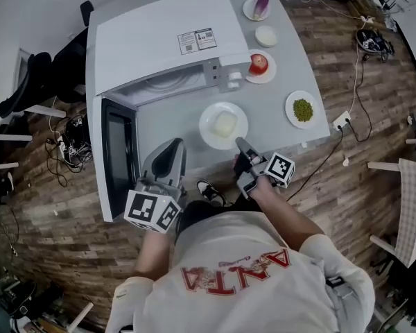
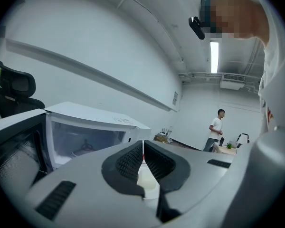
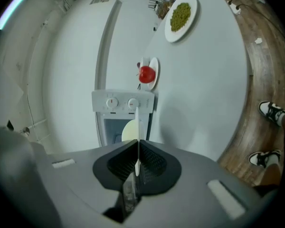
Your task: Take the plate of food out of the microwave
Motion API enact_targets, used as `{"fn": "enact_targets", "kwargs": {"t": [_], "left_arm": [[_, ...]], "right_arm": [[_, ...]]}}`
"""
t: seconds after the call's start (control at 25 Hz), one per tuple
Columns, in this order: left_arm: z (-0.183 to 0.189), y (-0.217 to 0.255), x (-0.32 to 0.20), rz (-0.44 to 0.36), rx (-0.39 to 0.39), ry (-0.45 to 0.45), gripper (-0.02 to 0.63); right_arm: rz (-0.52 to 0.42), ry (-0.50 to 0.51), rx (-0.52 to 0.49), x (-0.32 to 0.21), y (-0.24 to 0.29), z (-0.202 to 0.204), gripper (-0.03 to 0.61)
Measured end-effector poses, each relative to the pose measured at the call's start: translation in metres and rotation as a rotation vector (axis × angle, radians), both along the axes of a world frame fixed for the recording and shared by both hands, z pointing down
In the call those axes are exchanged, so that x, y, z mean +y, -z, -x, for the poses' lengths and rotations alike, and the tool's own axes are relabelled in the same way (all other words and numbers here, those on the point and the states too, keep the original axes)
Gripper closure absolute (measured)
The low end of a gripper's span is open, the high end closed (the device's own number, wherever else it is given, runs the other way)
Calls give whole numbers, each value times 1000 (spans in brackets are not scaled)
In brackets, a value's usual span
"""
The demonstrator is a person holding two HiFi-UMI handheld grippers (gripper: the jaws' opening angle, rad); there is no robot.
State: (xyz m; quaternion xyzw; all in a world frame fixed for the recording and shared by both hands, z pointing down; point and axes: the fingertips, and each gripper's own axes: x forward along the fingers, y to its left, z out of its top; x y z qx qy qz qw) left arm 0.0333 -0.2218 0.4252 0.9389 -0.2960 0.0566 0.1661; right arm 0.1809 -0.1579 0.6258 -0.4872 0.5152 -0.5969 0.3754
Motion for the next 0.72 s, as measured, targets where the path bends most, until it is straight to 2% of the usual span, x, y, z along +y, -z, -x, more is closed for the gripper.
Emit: {"fn": "enact_targets", "kwargs": {"t": [0.4, 0.52, 0.72], "left_arm": [[-54, -9, 13, 21, -25, -103, 597], [-64, -10, 15, 28, -36, -114, 597], [-73, -11, 16, 33, -42, -117, 597]], "right_arm": [[57, -242, 7, 50, -43, -100, 565], [70, -269, 20, 50, -51, -121, 565], [82, -259, 27, 41, -61, -141, 563]]}}
